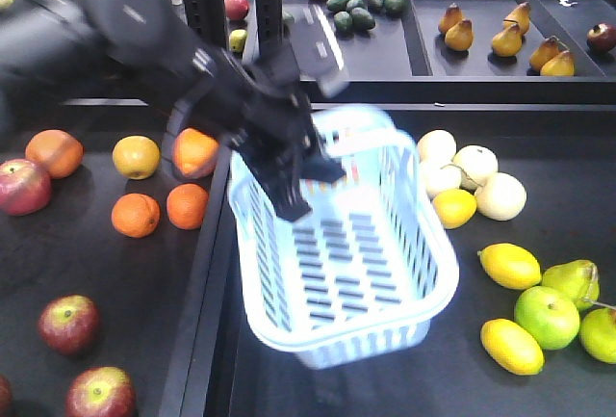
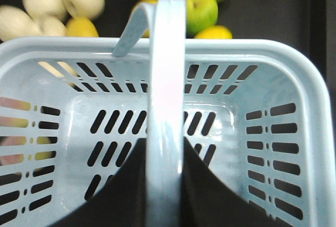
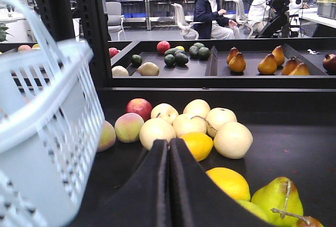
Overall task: Pick three apples into basket with both arms
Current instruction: 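Close the left gripper on the basket handle and lift it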
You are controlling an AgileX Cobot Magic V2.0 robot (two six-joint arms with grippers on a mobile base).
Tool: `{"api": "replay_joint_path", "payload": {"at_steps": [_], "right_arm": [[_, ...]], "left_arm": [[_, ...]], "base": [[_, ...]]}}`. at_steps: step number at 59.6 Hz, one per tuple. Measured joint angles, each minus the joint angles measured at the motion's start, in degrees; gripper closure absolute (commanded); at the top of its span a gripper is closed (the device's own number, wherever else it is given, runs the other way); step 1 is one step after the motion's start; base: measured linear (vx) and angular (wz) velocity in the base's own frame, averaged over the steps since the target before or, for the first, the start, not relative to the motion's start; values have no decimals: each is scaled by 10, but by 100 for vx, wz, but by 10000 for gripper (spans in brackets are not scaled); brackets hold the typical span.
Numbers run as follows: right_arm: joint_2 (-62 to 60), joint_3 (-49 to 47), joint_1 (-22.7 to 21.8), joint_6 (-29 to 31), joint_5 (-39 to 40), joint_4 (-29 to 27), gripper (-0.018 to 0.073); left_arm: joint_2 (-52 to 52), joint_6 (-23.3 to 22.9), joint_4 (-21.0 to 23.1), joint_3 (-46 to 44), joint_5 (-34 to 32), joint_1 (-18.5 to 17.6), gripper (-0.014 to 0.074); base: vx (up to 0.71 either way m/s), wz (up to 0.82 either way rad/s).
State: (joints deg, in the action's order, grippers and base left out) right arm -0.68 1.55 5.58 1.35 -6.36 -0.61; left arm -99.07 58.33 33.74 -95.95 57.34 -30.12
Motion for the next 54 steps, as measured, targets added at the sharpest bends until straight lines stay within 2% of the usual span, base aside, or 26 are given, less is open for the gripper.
{"api": "replay_joint_path", "payload": {"at_steps": [3,9,17,22,29,34,54], "right_arm": [[0,0,0,0,0,0,567],[0,0,0,0,0,0,567],[0,0,0,0,0,0,567],[0,0,0,0,0,0,567],[0,0,0,0,0,0,567],[0,0,0,0,0,0,567],[0,0,0,0,0,0,567]], "left_arm": [[28,-20,-3,0,2,0,604],[82,-87,-16,0,15,0,604],[138,-189,-47,0,56,0,604],[165,-235,-70,0,89,0,604],[202,-273,-84,21,100,0,604],[237,-294,-85,57,79,0,604],[406,-362,-86,310,-30,0,604]], "base": [[0,0],[0,0],[0,0],[0,0],[0,0],[0,0],[0,0]]}}
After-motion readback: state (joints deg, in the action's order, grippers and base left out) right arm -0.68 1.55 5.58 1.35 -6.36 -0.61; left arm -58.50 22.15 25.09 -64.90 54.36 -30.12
